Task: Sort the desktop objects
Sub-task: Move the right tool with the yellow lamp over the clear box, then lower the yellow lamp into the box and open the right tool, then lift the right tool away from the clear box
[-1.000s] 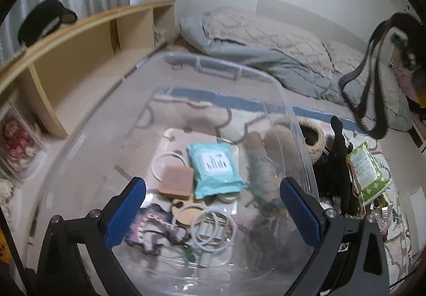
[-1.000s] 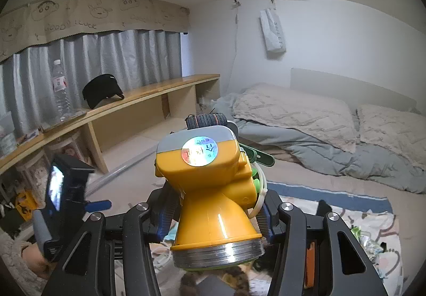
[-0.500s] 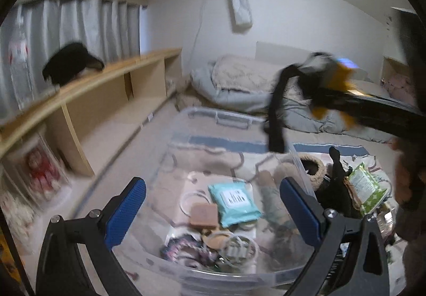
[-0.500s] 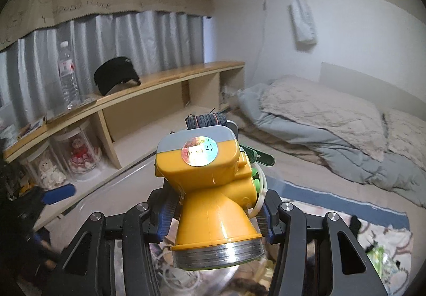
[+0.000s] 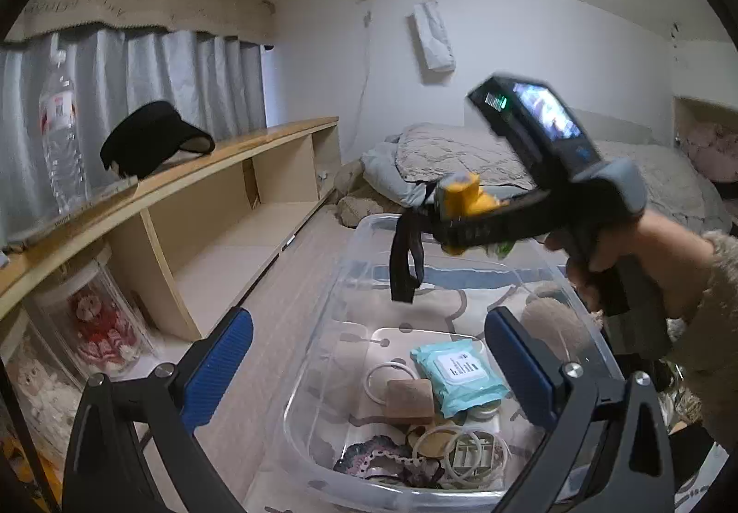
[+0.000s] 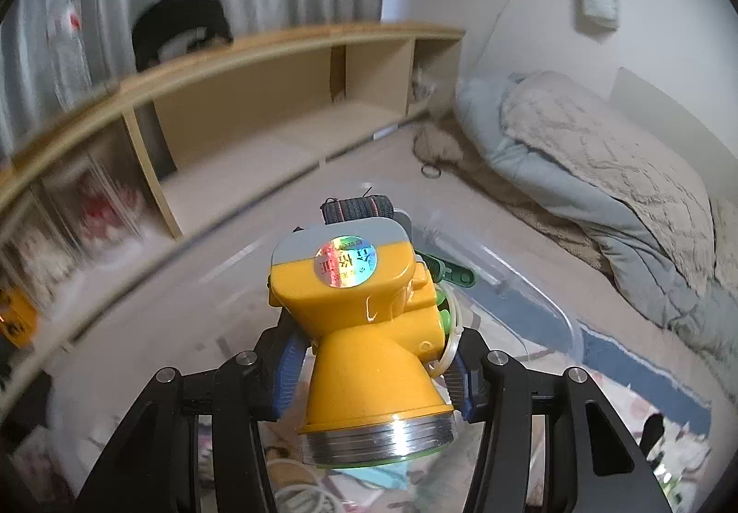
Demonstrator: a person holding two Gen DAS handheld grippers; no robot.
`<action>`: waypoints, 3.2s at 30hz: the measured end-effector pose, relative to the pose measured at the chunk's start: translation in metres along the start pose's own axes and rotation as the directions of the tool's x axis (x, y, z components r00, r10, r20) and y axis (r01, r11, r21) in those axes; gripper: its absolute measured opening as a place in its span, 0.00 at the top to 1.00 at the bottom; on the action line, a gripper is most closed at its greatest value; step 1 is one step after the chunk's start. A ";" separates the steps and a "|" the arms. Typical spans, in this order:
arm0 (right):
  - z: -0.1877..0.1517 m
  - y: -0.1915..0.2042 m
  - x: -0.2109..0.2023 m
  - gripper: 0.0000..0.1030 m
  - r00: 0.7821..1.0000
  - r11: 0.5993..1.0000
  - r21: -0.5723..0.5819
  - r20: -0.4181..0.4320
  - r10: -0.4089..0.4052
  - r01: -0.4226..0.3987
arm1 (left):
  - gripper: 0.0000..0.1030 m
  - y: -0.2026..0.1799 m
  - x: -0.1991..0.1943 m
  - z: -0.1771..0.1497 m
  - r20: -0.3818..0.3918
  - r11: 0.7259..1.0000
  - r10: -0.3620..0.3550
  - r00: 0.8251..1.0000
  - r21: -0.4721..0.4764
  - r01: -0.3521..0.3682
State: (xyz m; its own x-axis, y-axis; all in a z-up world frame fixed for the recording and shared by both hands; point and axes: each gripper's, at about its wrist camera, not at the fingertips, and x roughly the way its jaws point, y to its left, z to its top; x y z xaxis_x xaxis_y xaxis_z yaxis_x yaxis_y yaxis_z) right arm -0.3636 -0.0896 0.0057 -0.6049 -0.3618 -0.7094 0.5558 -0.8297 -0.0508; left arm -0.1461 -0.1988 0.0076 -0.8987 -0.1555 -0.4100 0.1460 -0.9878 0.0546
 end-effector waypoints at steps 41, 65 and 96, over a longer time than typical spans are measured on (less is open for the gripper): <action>-0.005 0.022 0.005 0.10 0.997 0.991 -0.110 -0.018 0.071 -0.072 | 0.02 0.017 -0.004 0.000 0.006 0.999 -0.011 1.000 -0.036 0.011; -0.083 -0.002 -0.124 0.00 0.977 0.998 -0.032 0.204 0.067 -0.061 | 0.00 -0.028 -0.045 0.011 -0.021 1.000 -0.010 1.000 -0.009 0.010; -0.194 -0.038 -0.286 0.00 0.933 0.993 0.105 0.348 -0.094 0.060 | 0.00 -0.094 -0.142 0.006 0.043 0.999 -0.027 0.999 -0.037 0.028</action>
State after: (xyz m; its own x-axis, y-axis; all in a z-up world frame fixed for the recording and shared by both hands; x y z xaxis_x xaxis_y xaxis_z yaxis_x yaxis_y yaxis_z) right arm -0.1013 0.1277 0.0742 -0.8147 -0.4078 -0.4124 0.4553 -0.8901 -0.0192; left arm -0.0352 -0.0844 0.0664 -0.9192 -0.1296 -0.3719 0.1360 -0.9907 0.0091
